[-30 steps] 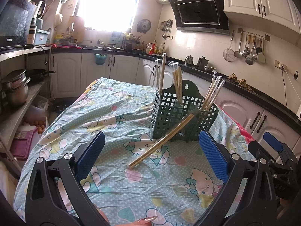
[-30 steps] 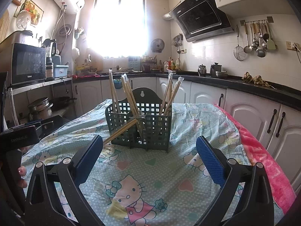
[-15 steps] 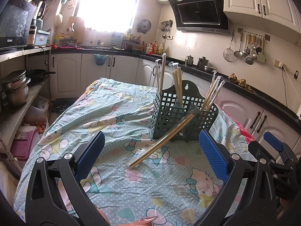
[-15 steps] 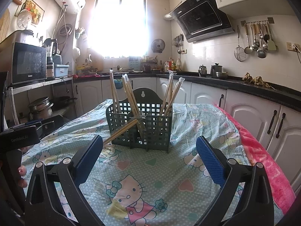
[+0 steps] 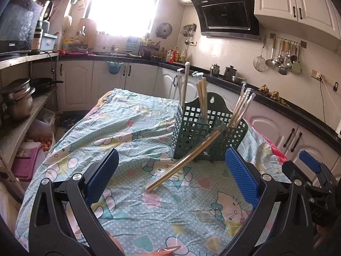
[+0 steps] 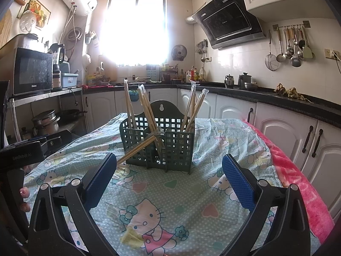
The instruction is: Organize utensils
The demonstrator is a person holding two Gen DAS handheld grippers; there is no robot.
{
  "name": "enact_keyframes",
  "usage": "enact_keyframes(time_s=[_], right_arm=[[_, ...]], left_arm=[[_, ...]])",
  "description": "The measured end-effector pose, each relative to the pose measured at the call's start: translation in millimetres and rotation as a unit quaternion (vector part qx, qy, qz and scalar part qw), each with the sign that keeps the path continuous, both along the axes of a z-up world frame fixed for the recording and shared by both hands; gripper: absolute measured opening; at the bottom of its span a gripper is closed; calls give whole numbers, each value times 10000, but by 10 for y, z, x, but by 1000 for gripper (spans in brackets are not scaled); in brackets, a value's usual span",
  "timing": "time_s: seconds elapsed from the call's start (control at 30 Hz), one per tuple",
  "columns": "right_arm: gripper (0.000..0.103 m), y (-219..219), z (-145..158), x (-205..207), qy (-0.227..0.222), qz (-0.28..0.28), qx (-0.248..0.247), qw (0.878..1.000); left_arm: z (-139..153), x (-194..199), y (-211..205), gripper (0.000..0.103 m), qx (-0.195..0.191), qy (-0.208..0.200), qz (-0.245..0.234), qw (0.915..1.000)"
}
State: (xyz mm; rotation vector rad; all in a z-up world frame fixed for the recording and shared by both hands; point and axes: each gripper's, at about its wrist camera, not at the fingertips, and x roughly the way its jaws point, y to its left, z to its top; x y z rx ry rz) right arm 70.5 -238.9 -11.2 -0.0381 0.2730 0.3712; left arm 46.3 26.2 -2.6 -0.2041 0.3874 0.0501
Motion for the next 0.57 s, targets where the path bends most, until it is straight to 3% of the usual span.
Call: enact_keyframes(time_s=[0.2, 0.37, 0.47, 0.57], right_arm=[[97, -66, 18, 35, 0, -128, -11, 9999], [96, -244, 49, 206, 244, -408, 61, 9988], [96, -452, 69, 516, 638, -712, 43, 9954], [96, -712, -87, 1102, 1666, -991, -136, 9809]], left_arm=[[5, 51, 59, 92, -8, 158, 224, 9996], [112, 275, 441, 92, -186, 377, 481, 9980], [120, 697, 796, 92, -109, 895, 670, 9937], [-57, 1274, 1073, 92, 92, 1602, 872, 9832]])
